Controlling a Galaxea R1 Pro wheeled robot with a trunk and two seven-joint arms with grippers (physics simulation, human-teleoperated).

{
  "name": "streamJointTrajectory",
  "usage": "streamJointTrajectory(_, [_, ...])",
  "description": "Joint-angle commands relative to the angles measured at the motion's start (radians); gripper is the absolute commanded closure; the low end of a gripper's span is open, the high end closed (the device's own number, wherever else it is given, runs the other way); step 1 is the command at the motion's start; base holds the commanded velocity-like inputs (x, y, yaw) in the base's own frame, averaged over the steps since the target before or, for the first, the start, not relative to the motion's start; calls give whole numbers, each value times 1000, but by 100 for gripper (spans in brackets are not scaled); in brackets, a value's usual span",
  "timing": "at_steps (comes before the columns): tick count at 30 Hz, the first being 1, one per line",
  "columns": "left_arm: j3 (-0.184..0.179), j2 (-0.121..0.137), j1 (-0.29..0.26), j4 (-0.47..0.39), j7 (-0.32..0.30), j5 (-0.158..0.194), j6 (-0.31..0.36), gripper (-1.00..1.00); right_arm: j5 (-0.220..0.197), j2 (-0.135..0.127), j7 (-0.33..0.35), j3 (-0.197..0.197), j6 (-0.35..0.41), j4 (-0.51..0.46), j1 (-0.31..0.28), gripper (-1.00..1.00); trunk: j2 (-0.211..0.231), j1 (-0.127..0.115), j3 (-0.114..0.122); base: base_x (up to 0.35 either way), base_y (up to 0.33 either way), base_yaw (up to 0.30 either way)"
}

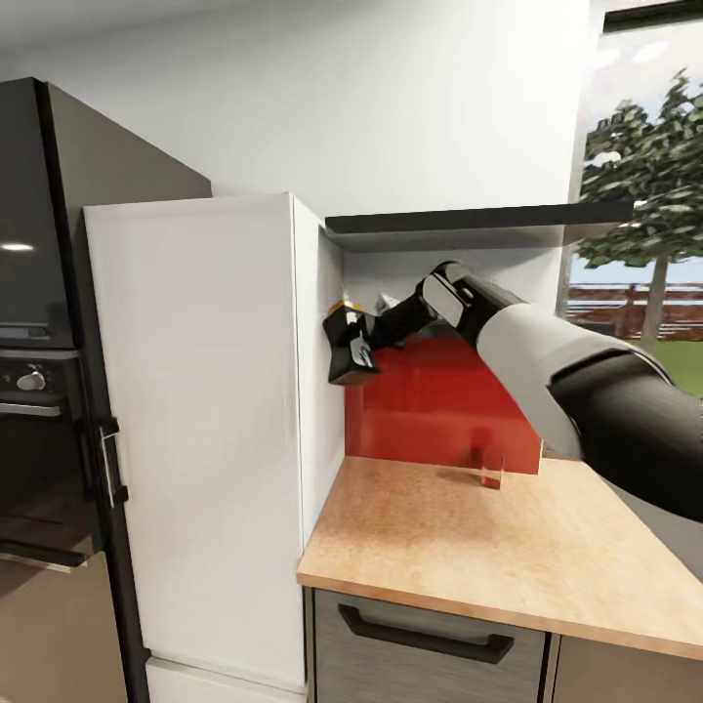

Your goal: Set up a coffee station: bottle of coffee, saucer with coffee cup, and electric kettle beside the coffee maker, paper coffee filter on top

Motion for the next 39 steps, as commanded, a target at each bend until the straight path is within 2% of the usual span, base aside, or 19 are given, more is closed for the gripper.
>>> streamJointTrajectory(1, [-6,0,1,-1,-3,10,-1,-100,-6,2,4,6,2,15,0,100,-1,0,0,0,0,0])
streamJointTrajectory(5, [-6,0,1,-2,-5,5,-3,-100,0,16,9,7,2,92,2,100,-1,0,0,0,0,0])
streamJointTrajectory(12, [-6,0,1,-1,-5,3,-3,-100,2,20,11,7,2,115,19,100,-1,0,0,0,0,0])
streamJointTrajectory(16, [-6,1,1,-1,-5,3,-3,-100,13,27,11,8,2,117,55,100,-1,0,0,0,0,0])
streamJointTrajectory(18, [-6,3,1,-1,-5,2,-4,-100,30,32,10,8,2,118,91,100,-1,0,0,-8,0,0])
streamJointTrajectory(22, [-7,7,1,-2,-5,2,-4,-100,68,32,9,7,2,119,126,100,-1,0,0,-68,0,0])
streamJointTrajectory(23, [-11,28,1,-4,-5,-2,-3,-100,144,26,9,6,2,151,161,100,-1,0,0,-20,0,-120])
streamJointTrajectory(25, [-12,35,1,-5,-5,-2,-3,-100,148,14,9,7,2,153,177,100,-1,0,2,-13,0,-168])
streamJointTrajectory(26, [-12,40,1,-6,-5,-3,-4,-100,151,-4,8,7,2,154,198,100,-1,0,2,-4,0,-231])
streamJointTrajectory(30, [-12,45,1,-6,-5,-4,-4,-100,157,-40,7,7,2,154,231,100,-1,0,6,-2,0,-243])
streamJointTrajectory(33, [-12,63,1,-7,-5,-4,-7,-100,179,-89,6,7,2,154,252,100,-1,0,10,0,0,-243])
streamJointTrajectory(39, [-12,85,1,-8,-5,-8,-2,-100,199,-166,7,7,2,154,283,100,-1,0,17,0,0,-239])
